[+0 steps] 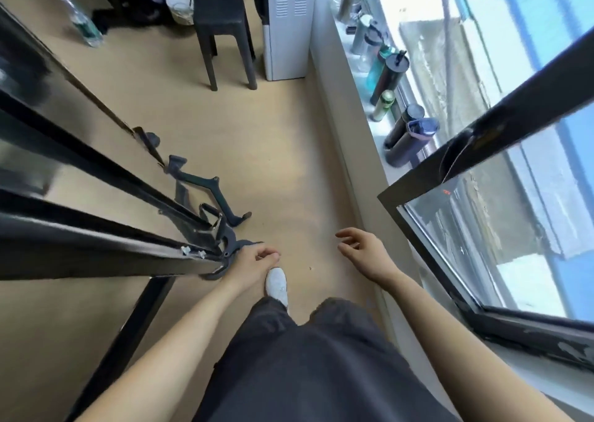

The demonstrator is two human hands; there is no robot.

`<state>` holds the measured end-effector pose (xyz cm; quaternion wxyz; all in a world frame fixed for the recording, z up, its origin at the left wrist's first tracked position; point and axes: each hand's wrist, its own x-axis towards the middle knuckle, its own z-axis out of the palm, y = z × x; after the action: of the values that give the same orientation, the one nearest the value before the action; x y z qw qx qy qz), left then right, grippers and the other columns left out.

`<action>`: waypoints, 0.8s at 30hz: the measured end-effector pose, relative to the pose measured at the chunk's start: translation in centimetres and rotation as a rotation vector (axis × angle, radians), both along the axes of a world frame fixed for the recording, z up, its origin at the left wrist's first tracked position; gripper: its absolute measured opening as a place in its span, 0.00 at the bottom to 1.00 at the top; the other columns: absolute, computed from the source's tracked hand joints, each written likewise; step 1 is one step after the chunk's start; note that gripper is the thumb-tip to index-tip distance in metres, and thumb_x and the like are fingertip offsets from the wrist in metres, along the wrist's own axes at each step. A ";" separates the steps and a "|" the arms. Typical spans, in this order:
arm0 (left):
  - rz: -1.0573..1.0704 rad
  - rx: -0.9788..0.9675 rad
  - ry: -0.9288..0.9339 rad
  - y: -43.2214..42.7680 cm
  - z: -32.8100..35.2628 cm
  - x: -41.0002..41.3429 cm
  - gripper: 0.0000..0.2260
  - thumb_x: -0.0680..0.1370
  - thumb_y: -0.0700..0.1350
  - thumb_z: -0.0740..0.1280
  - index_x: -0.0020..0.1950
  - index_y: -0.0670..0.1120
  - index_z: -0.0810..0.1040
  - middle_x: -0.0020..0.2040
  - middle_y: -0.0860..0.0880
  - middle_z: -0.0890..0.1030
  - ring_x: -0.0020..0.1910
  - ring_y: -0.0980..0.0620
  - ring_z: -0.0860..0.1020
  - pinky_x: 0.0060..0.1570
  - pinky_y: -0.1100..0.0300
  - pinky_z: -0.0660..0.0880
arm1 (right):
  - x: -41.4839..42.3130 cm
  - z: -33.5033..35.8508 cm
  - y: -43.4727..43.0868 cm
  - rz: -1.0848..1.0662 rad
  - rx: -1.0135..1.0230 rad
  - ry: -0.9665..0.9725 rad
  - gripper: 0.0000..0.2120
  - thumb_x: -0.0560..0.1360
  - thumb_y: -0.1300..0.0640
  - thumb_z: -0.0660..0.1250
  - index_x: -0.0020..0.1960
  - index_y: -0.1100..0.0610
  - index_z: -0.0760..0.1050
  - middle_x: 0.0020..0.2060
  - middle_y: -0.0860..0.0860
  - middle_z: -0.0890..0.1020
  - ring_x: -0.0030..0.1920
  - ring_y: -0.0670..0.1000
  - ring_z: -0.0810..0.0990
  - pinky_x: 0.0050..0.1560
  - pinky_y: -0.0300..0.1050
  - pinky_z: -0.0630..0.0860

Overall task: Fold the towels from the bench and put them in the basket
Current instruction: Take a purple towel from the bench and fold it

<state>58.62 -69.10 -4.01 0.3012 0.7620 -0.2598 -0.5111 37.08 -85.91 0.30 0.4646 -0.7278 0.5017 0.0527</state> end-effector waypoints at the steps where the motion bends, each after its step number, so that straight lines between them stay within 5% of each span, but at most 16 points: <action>1: -0.006 -0.010 -0.002 -1.7 0.0 1.5 0.04 0.81 0.42 0.70 0.51 0.49 0.84 0.48 0.51 0.85 0.49 0.53 0.81 0.50 0.65 0.74 | 1.2 0.1 -0.9 -0.009 0.005 -0.003 0.12 0.77 0.57 0.66 0.60 0.53 0.80 0.49 0.51 0.83 0.48 0.48 0.81 0.54 0.45 0.77; 4: -0.010 -0.021 -0.040 -6.9 0.7 6.1 0.07 0.81 0.43 0.69 0.56 0.44 0.85 0.51 0.49 0.85 0.51 0.53 0.81 0.47 0.70 0.73 | 5.0 0.0 -4.0 -0.029 0.049 -0.002 0.11 0.77 0.58 0.67 0.59 0.53 0.80 0.48 0.51 0.84 0.47 0.46 0.81 0.54 0.44 0.77; 8: 0.007 -0.016 -0.024 -12.2 1.4 10.4 0.07 0.81 0.45 0.70 0.55 0.47 0.85 0.51 0.51 0.86 0.53 0.52 0.82 0.54 0.59 0.77 | 8.6 0.0 -8.0 -0.064 0.092 -0.006 0.11 0.76 0.58 0.67 0.57 0.52 0.81 0.47 0.49 0.84 0.45 0.48 0.81 0.49 0.37 0.75; 14: 0.064 0.017 -0.022 -21.4 0.6 18.7 0.05 0.79 0.48 0.70 0.52 0.52 0.85 0.50 0.51 0.86 0.54 0.48 0.82 0.59 0.51 0.78 | 17.1 -1.3 -19.3 -0.045 0.127 -0.027 0.11 0.76 0.59 0.67 0.57 0.52 0.81 0.45 0.48 0.84 0.43 0.45 0.80 0.52 0.42 0.76; 24: 0.277 0.055 0.004 -32.0 1.2 29.3 0.05 0.81 0.43 0.69 0.51 0.52 0.84 0.51 0.50 0.86 0.55 0.48 0.82 0.57 0.57 0.75 | 35.8 -2.0 -39.0 0.133 0.078 -0.054 0.11 0.75 0.58 0.67 0.57 0.53 0.81 0.44 0.51 0.83 0.44 0.55 0.82 0.54 0.51 0.79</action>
<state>87.96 -101.05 -2.82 0.3481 0.7976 -0.1374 -0.4731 72.87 -124.94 -1.75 0.5014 -0.7420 0.4370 0.0835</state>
